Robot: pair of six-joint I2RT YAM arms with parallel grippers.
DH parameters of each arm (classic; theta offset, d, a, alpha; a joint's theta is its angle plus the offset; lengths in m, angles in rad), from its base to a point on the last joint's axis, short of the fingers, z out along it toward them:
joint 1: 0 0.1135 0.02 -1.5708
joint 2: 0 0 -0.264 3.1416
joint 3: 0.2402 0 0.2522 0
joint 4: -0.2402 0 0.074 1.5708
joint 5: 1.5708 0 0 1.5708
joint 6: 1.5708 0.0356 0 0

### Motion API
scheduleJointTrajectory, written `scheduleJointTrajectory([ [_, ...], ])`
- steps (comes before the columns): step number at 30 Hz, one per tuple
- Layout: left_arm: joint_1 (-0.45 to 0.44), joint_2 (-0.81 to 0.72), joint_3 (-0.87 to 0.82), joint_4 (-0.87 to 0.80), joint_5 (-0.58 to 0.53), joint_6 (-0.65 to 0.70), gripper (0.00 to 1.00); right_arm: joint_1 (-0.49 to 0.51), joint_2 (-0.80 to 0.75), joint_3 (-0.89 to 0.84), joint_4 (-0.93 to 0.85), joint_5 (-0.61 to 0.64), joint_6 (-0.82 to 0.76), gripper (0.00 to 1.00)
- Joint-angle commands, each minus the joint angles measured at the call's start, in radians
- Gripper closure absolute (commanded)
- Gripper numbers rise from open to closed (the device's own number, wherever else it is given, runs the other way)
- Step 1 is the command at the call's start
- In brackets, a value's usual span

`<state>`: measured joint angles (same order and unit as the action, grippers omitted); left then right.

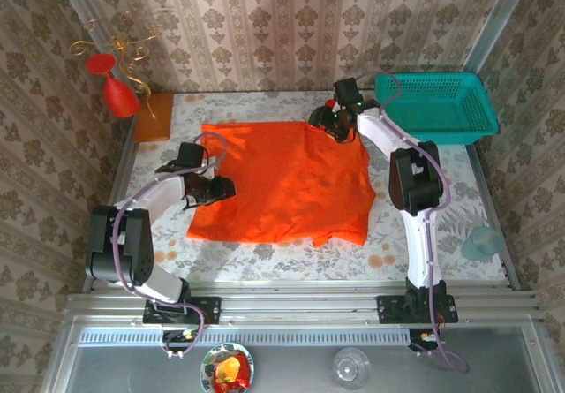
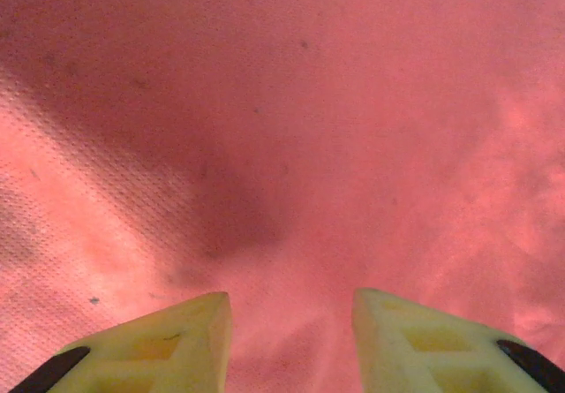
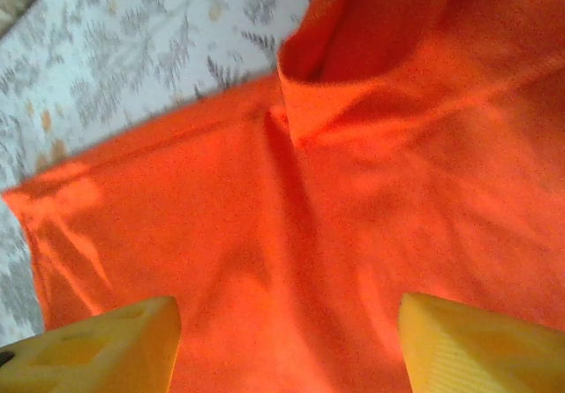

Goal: Fold the inside-out t-shirt

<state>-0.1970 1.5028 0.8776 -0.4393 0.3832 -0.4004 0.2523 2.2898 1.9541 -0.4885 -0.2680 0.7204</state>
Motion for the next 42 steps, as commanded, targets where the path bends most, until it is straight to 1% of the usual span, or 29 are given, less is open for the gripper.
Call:
scheduleJointTrajectory([
  [1,-0.011,-0.077,-0.028,0.007,-0.022,-0.023,0.58,-0.007,0.087,0.117,0.074,-0.025,0.102,0.28],
  [4,-0.016,-0.140,-0.057,-0.015,-0.035,-0.027,0.58,-0.008,0.178,0.232,0.058,-0.019,0.138,0.25],
  [6,-0.016,-0.179,-0.075,-0.030,-0.041,-0.034,0.58,-0.007,0.236,0.316,0.004,0.017,0.176,0.25],
  [8,-0.018,-0.211,-0.093,-0.045,-0.048,-0.038,0.58,-0.006,0.270,0.355,-0.002,0.033,0.213,0.25],
  [11,-0.018,-0.258,-0.121,-0.064,-0.056,-0.044,0.57,-0.008,0.302,0.365,0.073,0.041,0.269,0.25],
  [14,-0.018,-0.302,-0.143,-0.087,-0.064,-0.053,0.57,-0.012,0.364,0.429,0.130,0.029,0.314,0.26],
  [18,-0.019,-0.357,-0.164,-0.125,-0.081,-0.060,0.57,-0.015,0.457,0.521,0.284,0.012,0.377,0.28],
  [23,-0.019,-0.415,-0.184,-0.158,-0.099,-0.065,0.57,-0.020,0.559,0.658,0.399,0.022,0.380,0.30],
  [26,-0.019,-0.435,-0.197,-0.164,-0.105,-0.066,0.57,-0.028,0.560,0.669,0.452,-0.003,0.362,0.31],
  [29,-0.019,-0.433,-0.205,-0.154,-0.103,-0.067,0.57,-0.033,0.507,0.665,0.419,-0.056,0.321,0.32],
  [32,-0.020,-0.418,-0.204,-0.140,-0.100,-0.061,0.57,-0.033,0.403,0.629,0.290,-0.102,0.245,0.33],
  [34,-0.019,-0.402,-0.197,-0.137,-0.102,-0.054,0.57,-0.032,0.315,0.556,0.209,-0.125,0.194,0.35],
  [36,-0.019,-0.384,-0.187,-0.144,-0.122,-0.044,0.58,-0.030,0.197,0.418,0.164,-0.137,0.149,0.36],
  [39,-0.018,-0.362,-0.183,-0.143,-0.162,-0.039,0.60,-0.031,0.017,0.180,0.150,-0.142,0.104,0.37],
  [42,-0.015,-0.328,-0.187,-0.124,-0.172,-0.042,0.63,-0.030,-0.154,-0.036,0.116,-0.137,0.052,0.38],
])
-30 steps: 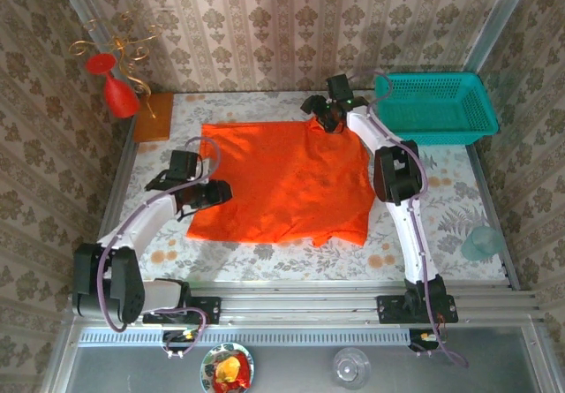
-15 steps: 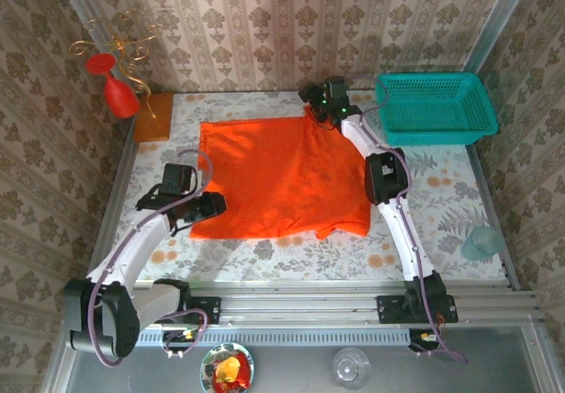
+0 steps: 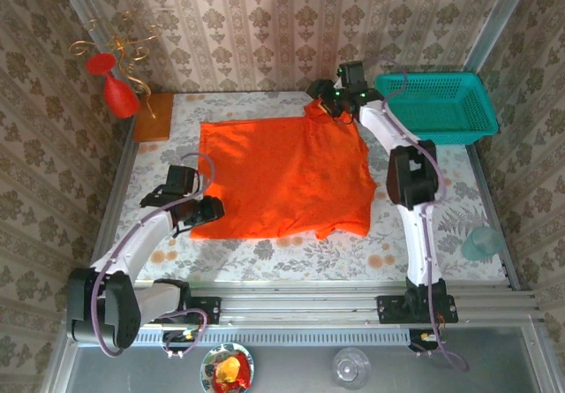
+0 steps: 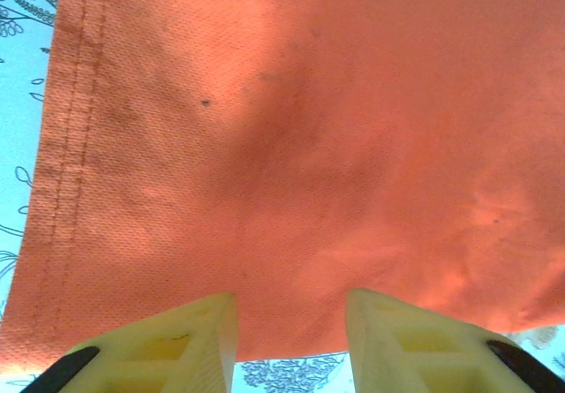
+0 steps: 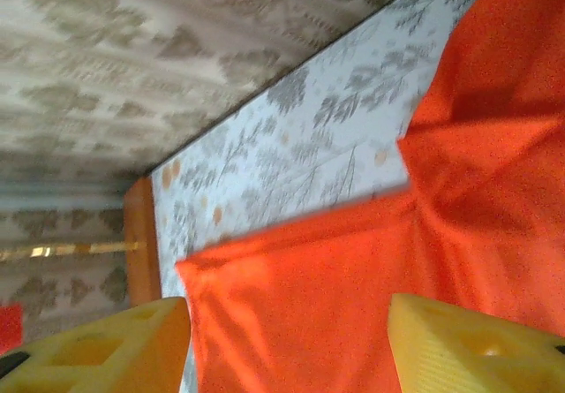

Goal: Fold the inside-out t-shirt

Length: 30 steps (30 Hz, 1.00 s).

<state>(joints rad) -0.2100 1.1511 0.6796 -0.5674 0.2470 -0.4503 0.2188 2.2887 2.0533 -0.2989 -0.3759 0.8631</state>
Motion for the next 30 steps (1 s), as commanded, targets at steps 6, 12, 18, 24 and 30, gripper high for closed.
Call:
scheduleJointTrajectory([
  [6,0.014,0.111,0.017,-0.006,-0.108,-0.021,0.68,0.003,-0.470,-0.518,-0.161,0.017,-0.184,0.39],
  [12,0.087,0.158,-0.020,-0.015,-0.154,-0.058,0.65,0.005,-0.755,-0.824,-0.362,0.198,-0.259,0.39],
  [18,0.119,0.141,-0.032,-0.017,-0.140,-0.057,0.63,0.044,-1.019,-1.150,-0.450,0.253,-0.216,0.43],
  [24,0.096,0.060,-0.023,-0.020,-0.059,-0.058,0.68,0.120,-1.186,-1.406,-0.410,0.321,-0.111,0.51],
  [30,-0.123,-0.061,0.003,0.025,-0.001,-0.076,0.66,0.130,-1.125,-1.488,-0.244,0.254,-0.113,0.50],
])
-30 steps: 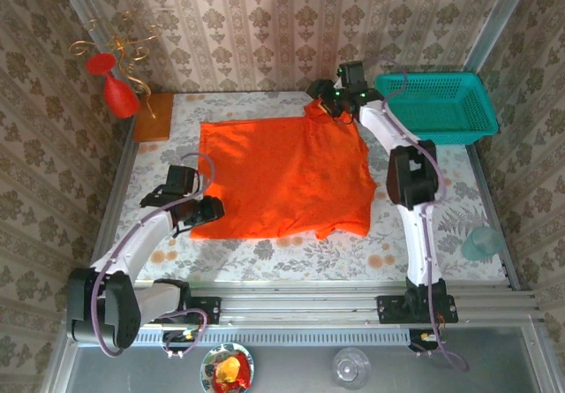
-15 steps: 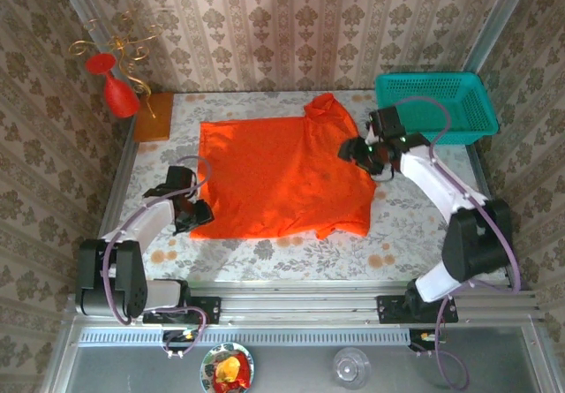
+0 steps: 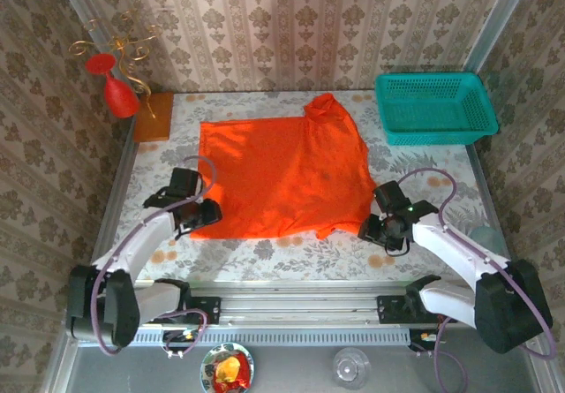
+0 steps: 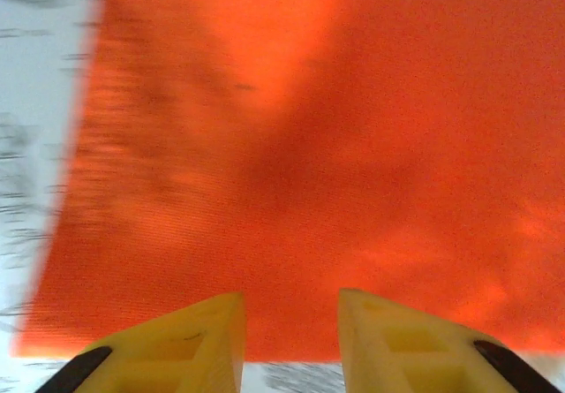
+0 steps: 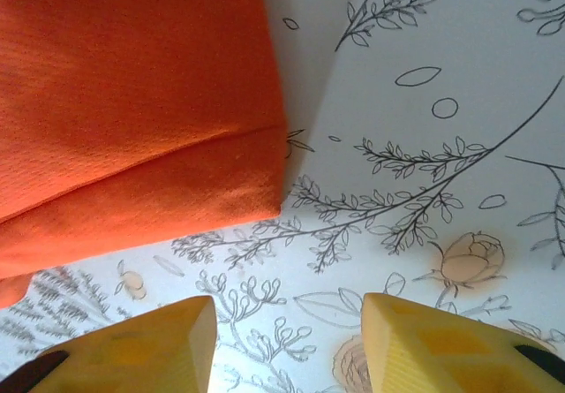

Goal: Fold the inside-out t-shirt

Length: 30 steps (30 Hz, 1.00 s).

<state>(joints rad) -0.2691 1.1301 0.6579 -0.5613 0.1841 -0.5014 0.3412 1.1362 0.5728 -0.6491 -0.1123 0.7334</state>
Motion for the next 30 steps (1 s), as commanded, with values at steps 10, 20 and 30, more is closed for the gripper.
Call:
scheduleJointTrajectory([
  [10,-0.353,-0.002,-0.076,0.316,0.119,-0.173,0.64,0.007,0.169,0.015,0.273,-0.027,-0.019,0.54],
  [20,-0.355,0.011,-0.021,0.259,0.075,-0.121,0.64,0.013,0.203,0.212,0.171,-0.036,-0.047,0.96],
  [30,-0.286,0.019,-0.001,0.214,0.086,-0.101,0.64,0.018,0.552,0.666,0.128,-0.091,-0.091,0.90],
])
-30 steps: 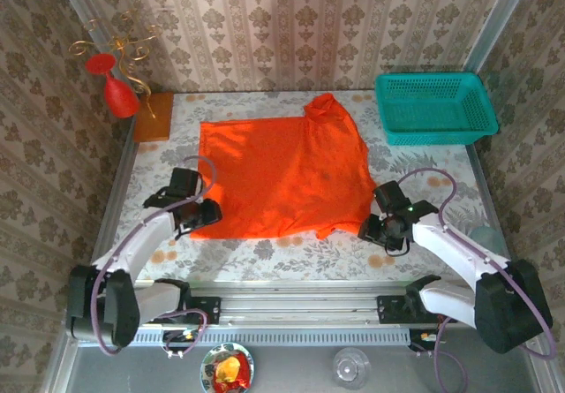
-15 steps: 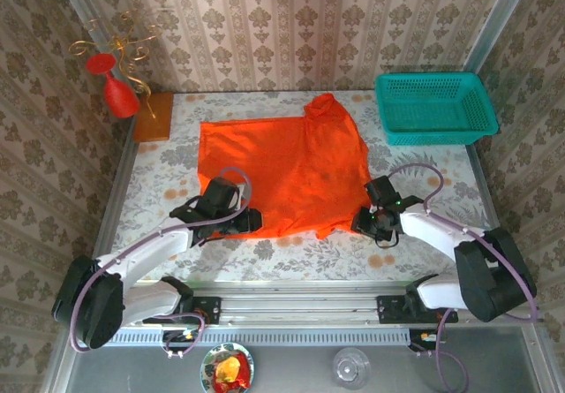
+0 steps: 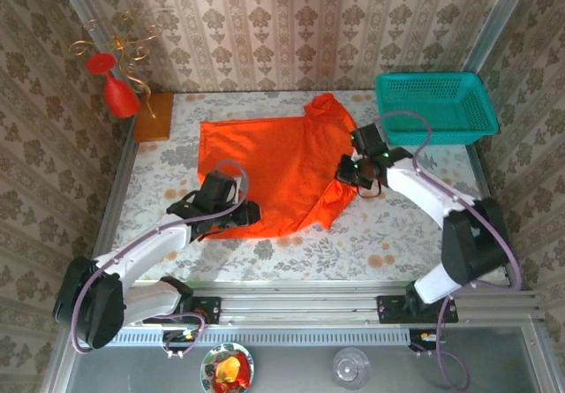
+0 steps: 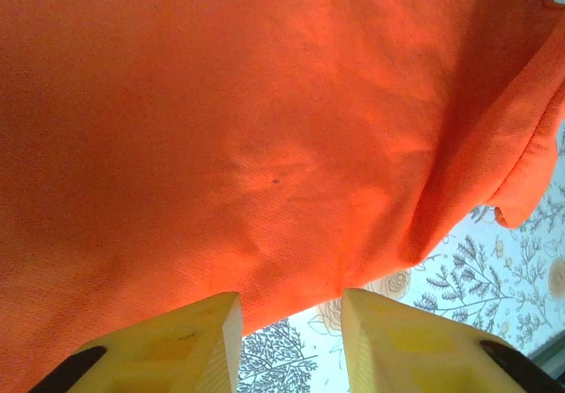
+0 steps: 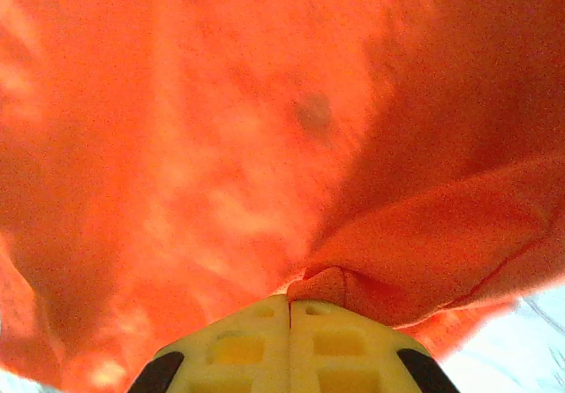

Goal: Fold the inside-out t-shirt

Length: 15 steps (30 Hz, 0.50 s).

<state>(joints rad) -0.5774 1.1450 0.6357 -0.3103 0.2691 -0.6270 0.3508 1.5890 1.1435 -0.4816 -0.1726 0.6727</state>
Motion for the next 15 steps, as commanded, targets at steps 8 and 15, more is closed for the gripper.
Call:
scheduleJointTrajectory([
  [8,0.076,-0.023,-0.002,-0.068,0.011,0.033,0.63,0.006,0.137,0.189,-0.162,0.070,-0.085,0.66],
  [15,0.107,-0.011,-0.008,-0.058,0.039,0.045,0.63,-0.074,0.033,-0.058,-0.071,0.019,-0.075,0.61],
])
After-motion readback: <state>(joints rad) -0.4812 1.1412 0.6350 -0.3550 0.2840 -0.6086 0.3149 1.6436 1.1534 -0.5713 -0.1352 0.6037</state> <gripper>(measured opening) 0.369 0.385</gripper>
